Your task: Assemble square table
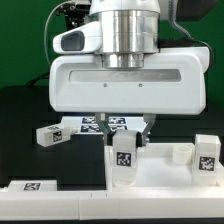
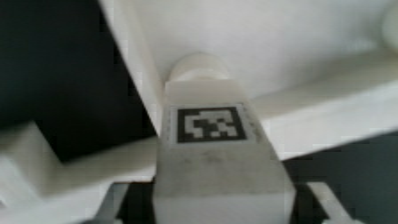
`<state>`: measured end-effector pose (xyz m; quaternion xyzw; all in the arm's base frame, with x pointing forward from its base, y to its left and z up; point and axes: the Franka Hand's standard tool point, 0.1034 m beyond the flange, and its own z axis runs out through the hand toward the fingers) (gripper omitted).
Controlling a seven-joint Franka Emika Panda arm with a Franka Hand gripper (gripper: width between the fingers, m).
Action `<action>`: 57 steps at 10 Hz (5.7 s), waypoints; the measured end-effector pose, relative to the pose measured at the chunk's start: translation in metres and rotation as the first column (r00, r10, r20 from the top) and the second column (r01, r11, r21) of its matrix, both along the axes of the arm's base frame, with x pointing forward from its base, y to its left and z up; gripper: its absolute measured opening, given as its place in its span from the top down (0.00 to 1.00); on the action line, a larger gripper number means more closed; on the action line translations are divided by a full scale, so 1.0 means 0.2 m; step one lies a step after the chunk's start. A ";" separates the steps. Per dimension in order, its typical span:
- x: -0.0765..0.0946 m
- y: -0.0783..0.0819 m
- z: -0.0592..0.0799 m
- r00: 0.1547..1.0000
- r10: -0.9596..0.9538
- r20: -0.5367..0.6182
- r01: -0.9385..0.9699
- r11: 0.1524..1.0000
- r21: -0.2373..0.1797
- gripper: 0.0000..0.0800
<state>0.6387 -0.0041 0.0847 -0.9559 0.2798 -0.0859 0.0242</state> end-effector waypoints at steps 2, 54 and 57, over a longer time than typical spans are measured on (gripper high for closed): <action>-0.01 -0.02 0.00 0.942 -0.336 -0.018 0.336 0.939 0.066 0.64; -0.01 0.01 -0.04 0.886 -0.449 -0.111 0.460 0.883 0.093 0.64; -0.02 0.01 -0.04 0.662 -0.735 -0.145 0.750 0.650 0.124 0.64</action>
Offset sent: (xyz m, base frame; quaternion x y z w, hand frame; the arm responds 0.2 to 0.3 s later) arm 0.0163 0.0368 -0.0003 0.1609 -0.1345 0.4219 0.8821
